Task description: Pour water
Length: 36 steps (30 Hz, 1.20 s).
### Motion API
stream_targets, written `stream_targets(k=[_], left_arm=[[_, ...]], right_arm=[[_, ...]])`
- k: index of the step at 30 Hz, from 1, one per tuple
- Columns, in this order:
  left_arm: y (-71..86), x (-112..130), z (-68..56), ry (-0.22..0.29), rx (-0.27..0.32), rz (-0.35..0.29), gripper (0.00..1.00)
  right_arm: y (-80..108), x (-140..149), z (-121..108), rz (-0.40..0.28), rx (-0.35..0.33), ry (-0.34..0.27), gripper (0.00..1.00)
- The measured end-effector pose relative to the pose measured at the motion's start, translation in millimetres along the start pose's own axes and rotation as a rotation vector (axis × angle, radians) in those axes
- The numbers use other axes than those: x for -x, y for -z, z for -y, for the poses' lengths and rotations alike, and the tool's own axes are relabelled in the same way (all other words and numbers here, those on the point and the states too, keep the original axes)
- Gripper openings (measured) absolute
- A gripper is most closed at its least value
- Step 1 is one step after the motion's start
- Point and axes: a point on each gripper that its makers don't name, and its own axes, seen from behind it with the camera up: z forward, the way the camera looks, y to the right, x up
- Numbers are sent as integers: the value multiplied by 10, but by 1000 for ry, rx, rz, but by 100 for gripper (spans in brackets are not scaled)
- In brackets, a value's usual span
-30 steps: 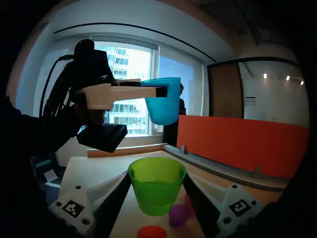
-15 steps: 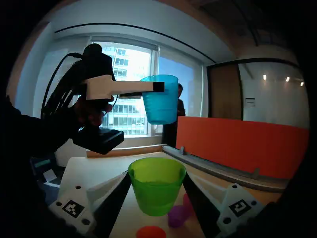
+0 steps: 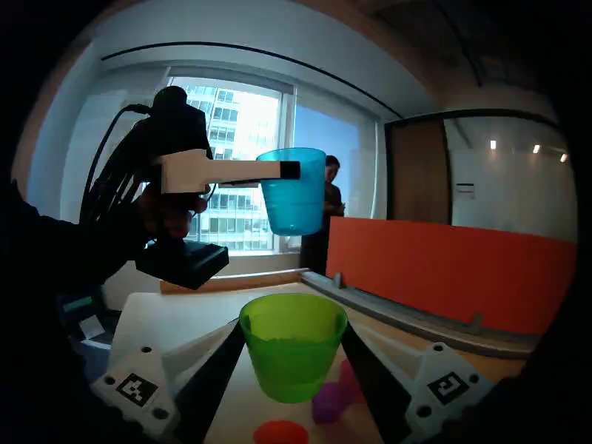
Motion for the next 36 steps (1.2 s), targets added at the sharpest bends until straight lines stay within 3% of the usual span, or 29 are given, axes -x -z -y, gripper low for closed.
stream_targets(k=[20,36], left_arm=[[238,285,221,7,-59,15,87],[353,504,263,17,-64,38,87]], right_arm=[[400,-29,-363,14,112,-10,91],[677,-65,-592,20,187,-23,91]])
